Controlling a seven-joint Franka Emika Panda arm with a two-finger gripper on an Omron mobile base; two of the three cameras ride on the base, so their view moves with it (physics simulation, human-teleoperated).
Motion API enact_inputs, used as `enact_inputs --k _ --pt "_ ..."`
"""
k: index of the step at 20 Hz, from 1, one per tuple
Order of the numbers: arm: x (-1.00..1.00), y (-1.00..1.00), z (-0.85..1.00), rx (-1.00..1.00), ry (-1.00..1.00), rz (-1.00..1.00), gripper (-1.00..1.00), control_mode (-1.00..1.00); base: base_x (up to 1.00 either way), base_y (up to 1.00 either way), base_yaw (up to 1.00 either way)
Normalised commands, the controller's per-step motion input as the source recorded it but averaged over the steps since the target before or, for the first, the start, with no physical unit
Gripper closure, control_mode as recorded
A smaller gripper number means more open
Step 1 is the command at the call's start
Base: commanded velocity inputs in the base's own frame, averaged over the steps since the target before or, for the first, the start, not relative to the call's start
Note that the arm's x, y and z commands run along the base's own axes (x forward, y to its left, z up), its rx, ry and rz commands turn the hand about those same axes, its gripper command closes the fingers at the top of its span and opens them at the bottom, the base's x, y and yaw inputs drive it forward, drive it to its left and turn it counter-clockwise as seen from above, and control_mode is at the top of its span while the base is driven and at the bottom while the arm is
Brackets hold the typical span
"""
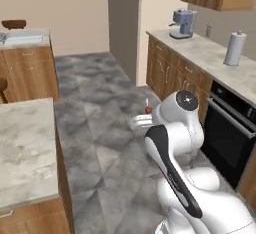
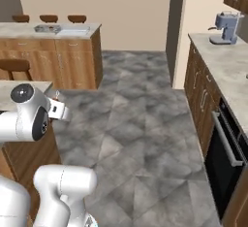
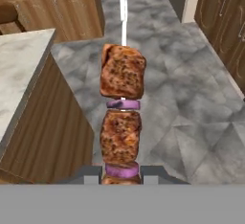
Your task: Place the cold items (kiwi and tomato) from the fridge in one tupperware on the dining counter. Place the warm items (hot dog and kebab skewer) in the stove area in another tupperware.
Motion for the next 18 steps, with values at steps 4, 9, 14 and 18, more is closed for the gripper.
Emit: enact_inputs --k 4,9,14,18 --pt "0.0 0.0 0.0 0.0 0.0 0.0 1.0 1.0 0.87 -0.38 0.15" --pt "0.0 0.0 0.0 0.0 0.0 0.0 1.0 1.0 0.9 -0.37 0.18" --pt "0.0 0.0 0.0 0.0 0.0 0.0 1.0 1.0 0.98 -0.24 0.21" --pt "0.0 0.0 0.0 0.0 0.0 0.0 1.0 1.0 1.0 -0.12 0.15"
